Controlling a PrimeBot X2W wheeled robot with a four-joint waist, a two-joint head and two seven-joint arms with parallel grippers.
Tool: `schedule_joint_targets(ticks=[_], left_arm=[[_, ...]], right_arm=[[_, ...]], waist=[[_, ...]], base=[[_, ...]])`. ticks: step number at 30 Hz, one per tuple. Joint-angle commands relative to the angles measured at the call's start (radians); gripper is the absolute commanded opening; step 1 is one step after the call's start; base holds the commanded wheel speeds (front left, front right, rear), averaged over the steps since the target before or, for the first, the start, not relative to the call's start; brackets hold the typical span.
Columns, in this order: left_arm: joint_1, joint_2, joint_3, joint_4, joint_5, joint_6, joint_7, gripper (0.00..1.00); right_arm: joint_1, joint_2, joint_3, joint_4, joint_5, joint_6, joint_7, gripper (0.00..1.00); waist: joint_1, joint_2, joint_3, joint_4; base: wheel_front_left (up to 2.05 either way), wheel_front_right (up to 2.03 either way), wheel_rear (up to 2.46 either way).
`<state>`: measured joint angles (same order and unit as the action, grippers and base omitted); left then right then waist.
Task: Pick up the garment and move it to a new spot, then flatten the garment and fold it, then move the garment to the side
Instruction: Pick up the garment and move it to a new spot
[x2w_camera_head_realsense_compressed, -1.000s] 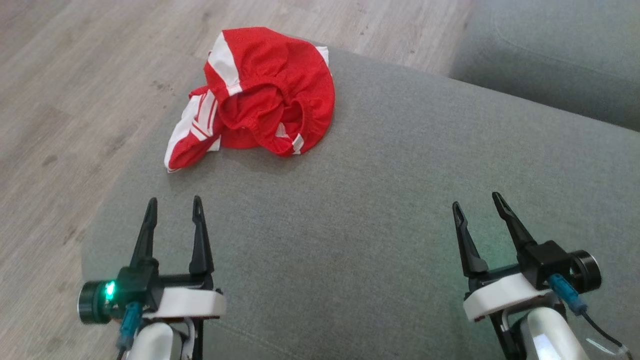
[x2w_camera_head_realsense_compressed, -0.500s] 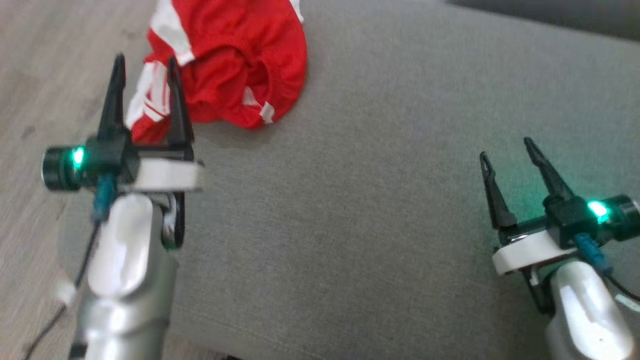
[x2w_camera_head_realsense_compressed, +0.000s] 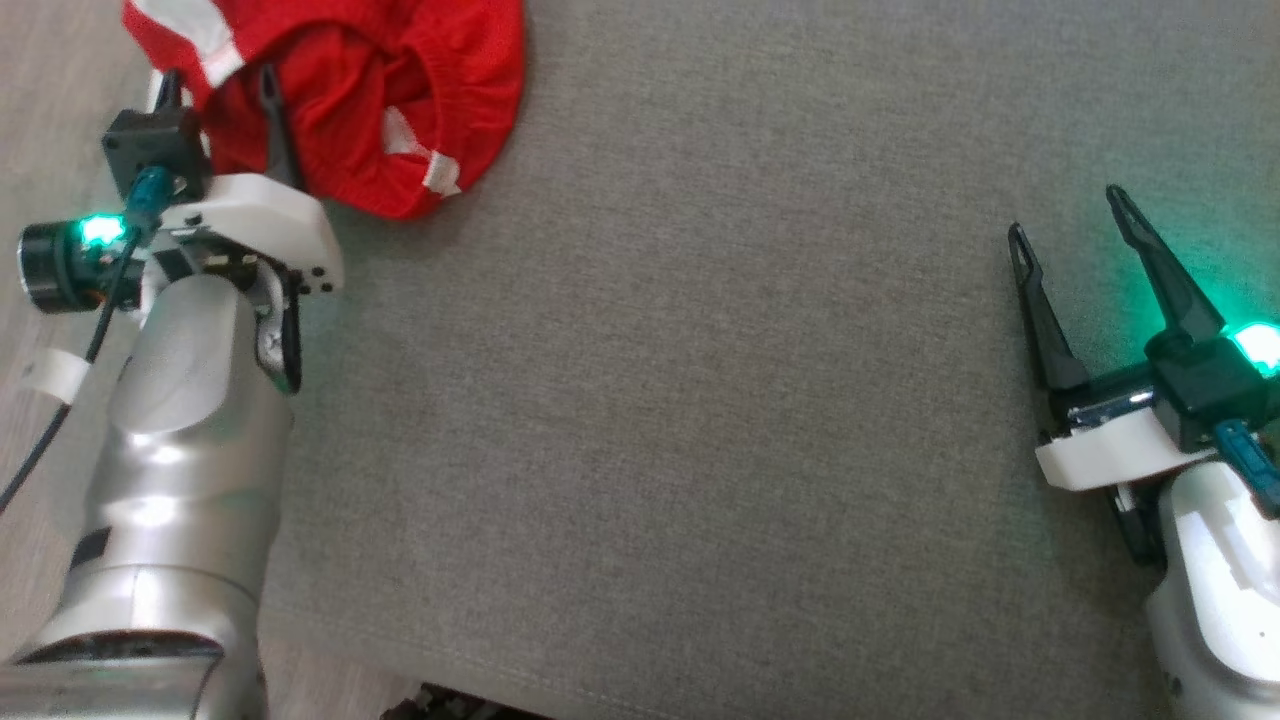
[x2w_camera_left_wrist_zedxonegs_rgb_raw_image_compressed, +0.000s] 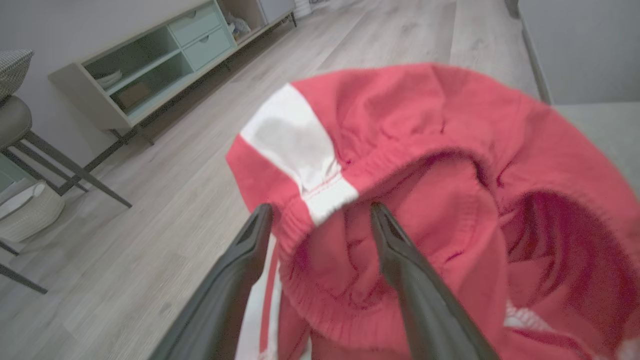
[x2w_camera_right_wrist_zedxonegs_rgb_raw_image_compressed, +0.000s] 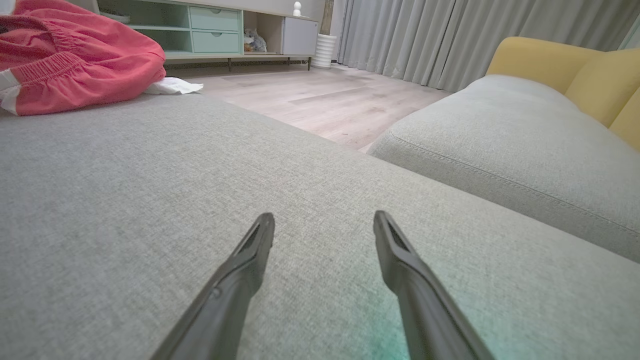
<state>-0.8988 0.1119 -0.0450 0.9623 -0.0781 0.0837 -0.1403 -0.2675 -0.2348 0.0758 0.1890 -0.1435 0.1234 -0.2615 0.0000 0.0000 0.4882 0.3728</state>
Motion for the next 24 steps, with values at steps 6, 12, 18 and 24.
schedule_joint_targets(ticks=[6,12,18,24], left_arm=[[-0.072,0.076,0.027,0.076,-0.010,0.000,-0.022,1.00],[-0.119,0.097,0.011,0.082,0.007,0.025,-0.108,0.00],[-0.130,0.105,-0.018,-0.079,0.037,0.040,-0.121,0.00],[-0.120,0.146,-0.090,-0.292,0.099,0.004,-0.121,0.00]], right_arm=[[-0.020,-0.017,0.034,0.010,-0.007,0.007,0.000,1.00],[-0.027,-0.019,0.039,0.015,-0.007,0.007,0.000,1.00],[-0.029,0.002,0.041,0.027,-0.005,0.007,0.000,1.00],[-0.045,0.068,0.058,0.041,0.006,0.007,0.000,1.00]], waist=[[0.0000,0.0000,0.043,-0.021],[0.0000,0.0000,0.059,-0.028],[0.0000,0.0000,0.033,-0.044],[0.0000,0.0000,-0.059,-0.113]], base=[[0.00,0.00,0.00],[0.00,0.00,0.00],[0.00,0.00,0.00],[0.00,0.00,0.00]])
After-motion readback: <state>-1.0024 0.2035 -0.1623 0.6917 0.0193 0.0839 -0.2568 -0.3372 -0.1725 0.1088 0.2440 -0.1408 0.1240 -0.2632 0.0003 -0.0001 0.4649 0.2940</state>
